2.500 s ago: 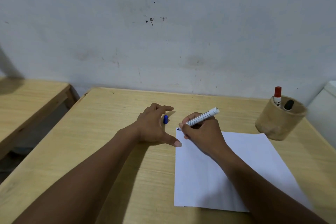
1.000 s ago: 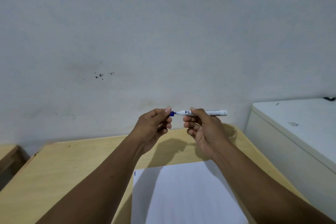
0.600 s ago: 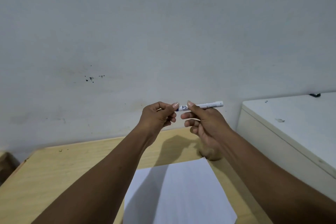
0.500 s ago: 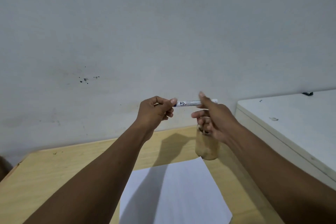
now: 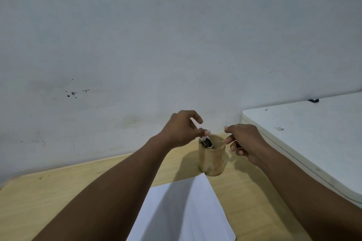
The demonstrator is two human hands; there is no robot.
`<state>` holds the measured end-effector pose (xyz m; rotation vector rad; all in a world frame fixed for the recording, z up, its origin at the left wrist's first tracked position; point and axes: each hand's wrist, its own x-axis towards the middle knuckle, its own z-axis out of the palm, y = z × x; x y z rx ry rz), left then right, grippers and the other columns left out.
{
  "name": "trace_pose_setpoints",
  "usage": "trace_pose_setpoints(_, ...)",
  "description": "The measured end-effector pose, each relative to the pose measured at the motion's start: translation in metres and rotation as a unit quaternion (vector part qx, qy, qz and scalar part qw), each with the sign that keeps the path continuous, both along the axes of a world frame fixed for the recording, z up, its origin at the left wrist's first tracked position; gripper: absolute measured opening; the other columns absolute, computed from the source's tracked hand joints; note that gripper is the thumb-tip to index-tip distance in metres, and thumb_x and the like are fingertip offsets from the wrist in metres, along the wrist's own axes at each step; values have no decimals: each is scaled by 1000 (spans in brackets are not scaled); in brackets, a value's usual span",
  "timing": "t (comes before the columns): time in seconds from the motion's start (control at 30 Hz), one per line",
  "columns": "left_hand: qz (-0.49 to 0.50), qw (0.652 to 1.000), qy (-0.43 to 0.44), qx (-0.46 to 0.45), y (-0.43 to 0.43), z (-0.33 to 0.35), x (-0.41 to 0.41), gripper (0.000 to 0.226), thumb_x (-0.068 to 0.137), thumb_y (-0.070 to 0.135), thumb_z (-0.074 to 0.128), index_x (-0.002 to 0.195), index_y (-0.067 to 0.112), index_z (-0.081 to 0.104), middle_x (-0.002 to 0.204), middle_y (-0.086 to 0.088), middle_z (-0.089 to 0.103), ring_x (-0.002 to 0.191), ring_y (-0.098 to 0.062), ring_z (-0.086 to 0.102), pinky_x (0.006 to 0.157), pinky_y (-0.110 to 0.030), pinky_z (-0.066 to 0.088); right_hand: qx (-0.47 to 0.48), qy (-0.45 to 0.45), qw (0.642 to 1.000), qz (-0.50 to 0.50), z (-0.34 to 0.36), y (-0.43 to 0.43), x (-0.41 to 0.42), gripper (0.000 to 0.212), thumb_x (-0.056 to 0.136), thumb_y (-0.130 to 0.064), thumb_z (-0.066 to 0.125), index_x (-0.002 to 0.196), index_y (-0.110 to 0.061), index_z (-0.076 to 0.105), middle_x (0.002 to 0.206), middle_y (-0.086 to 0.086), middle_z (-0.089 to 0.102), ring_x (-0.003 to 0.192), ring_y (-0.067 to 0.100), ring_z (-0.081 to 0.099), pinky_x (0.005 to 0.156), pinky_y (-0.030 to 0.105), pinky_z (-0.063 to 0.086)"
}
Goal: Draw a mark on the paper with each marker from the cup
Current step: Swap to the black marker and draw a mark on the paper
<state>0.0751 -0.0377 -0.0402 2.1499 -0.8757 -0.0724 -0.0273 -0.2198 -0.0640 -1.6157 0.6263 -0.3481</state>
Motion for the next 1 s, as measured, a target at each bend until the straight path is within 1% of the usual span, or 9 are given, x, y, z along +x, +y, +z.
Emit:
trace_pose_setpoints(0.17, -3, 998, -10, 63, -17, -11, -7, 50, 72, 45, 89, 112, 22, 69, 85, 4, 74, 90, -13, 67, 73, -29, 52, -10, -2, 1000, 7, -4, -2, -1, 21, 96, -18, 62, 105, 0, 69, 74, 14, 68, 37, 15, 49, 38, 22, 31)
trace_pose_setpoints(0.33, 32, 996, -60, 53, -28, -19, -12, 9, 84, 21, 79, 90, 15, 76, 82, -3, 77, 78, -20, 73, 78, -43, 62, -3, -8, 1000, 7, -6, -4, -3, 21, 96, -18, 63, 105, 0, 69, 74, 14, 69, 40, 16, 50, 38, 22, 31)
trace_pose_setpoints(0.47, 68, 993, -91, 3, -14, 6, -9, 12, 86, 28, 79, 85, 16, 77, 78, -2, 78, 74, -17, 73, 77, -37, 61, 8, -17, 999, 30, 4, 5, -5, 22, 95, -21, 65, 99, -1, 71, 67, 10, 66, 41, 15, 50, 39, 22, 29)
trace_pose_setpoints(0.57, 75, 992, -94, -42, 15, 39, -4, 15, 87, 27, 79, 82, 13, 79, 75, -2, 80, 70, -18, 76, 66, -26, 59, 23, 4, 992, 127, 20, 39, -2, 32, 94, -38, 67, 93, -7, 71, 62, 5, 66, 43, 14, 54, 39, 23, 28)
trace_pose_setpoints(0.63, 86, 990, -79, -83, 41, 57, 0, 16, 88, 28, 78, 82, 13, 79, 71, -2, 79, 63, -15, 74, 58, -22, 55, 71, 5, 976, 207, 28, 71, 2, 47, 92, -52, 66, 101, -7, 71, 67, 6, 68, 44, 15, 55, 37, 22, 28)
trace_pose_setpoints(0.7, 90, 987, -49, -122, 68, 65, 4, 17, 88, 29, 78, 84, 12, 80, 71, -9, 79, 63, -16, 71, 63, -32, 57, 157, -18, 951, 267, 29, 104, 9, 60, 88, -63, 64, 112, -8, 67, 74, 8, 69, 46, 16, 53, 37, 21, 30)
trace_pose_setpoints(0.8, 96, 984, -5, -147, 106, 61, 7, 19, 90, 26, 77, 87, 7, 80, 79, -15, 80, 67, -20, 70, 70, -37, 59, 299, -69, 915, 262, 25, 145, 22, 67, 84, -70, 63, 114, -11, 65, 73, 6, 66, 43, 13, 48, 37, 20, 27)
trace_pose_setpoints(0.9, 120, 979, 27, -164, 138, 45, 6, 22, 89, 26, 78, 89, 4, 80, 77, -10, 81, 64, -16, 71, 65, -29, 57, 397, -116, 893, 178, 13, 175, 40, 48, 90, -57, 66, 104, -11, 65, 63, 4, 60, 38, 9, 41, 35, 18, 22)
trace_pose_setpoints(1.0, 132, 972, 71, -183, 166, 21, 2, 25, 88, 26, 80, 90, 1, 80, 76, -8, 80, 63, -16, 70, 61, -25, 55, 407, -125, 893, 143, 1, 196, 51, 28, 98, -38, 64, 94, -11, 61, 59, 4, 57, 35, 9, 43, 34, 19, 24)
